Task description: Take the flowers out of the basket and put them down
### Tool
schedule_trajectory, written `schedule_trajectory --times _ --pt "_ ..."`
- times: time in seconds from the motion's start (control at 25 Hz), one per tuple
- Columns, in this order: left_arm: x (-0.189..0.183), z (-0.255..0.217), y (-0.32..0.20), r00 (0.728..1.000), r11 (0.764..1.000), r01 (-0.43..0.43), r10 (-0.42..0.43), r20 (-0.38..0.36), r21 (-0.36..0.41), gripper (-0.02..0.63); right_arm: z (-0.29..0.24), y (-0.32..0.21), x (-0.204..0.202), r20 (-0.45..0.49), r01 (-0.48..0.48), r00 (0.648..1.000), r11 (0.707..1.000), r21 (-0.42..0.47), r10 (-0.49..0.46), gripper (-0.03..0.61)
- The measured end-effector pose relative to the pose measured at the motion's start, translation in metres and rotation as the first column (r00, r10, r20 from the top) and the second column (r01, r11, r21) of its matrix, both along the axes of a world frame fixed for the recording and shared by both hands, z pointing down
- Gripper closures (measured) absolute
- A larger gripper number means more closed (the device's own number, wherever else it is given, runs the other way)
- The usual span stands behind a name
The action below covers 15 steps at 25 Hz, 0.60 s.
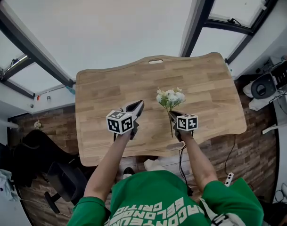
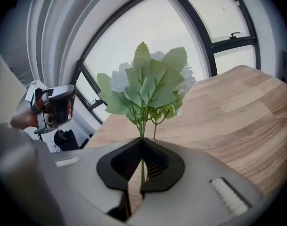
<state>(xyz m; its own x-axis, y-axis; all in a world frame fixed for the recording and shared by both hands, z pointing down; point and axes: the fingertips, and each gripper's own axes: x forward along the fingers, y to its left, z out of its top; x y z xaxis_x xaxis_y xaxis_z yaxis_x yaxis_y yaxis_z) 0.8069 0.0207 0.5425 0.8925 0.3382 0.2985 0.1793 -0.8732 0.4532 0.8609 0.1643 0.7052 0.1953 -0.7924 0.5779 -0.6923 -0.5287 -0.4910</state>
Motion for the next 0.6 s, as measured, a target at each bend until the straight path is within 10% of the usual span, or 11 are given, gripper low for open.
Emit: schedule_trajectory --times 0.6 --pt "0.001 0.022 -0.044 0.991 0.992 0.125 -0.124 0.055 -0.006 0.594 0.096 -0.021 0.004 0.176 0.097 0.982 0.981 -0.166 -0.067 0.571"
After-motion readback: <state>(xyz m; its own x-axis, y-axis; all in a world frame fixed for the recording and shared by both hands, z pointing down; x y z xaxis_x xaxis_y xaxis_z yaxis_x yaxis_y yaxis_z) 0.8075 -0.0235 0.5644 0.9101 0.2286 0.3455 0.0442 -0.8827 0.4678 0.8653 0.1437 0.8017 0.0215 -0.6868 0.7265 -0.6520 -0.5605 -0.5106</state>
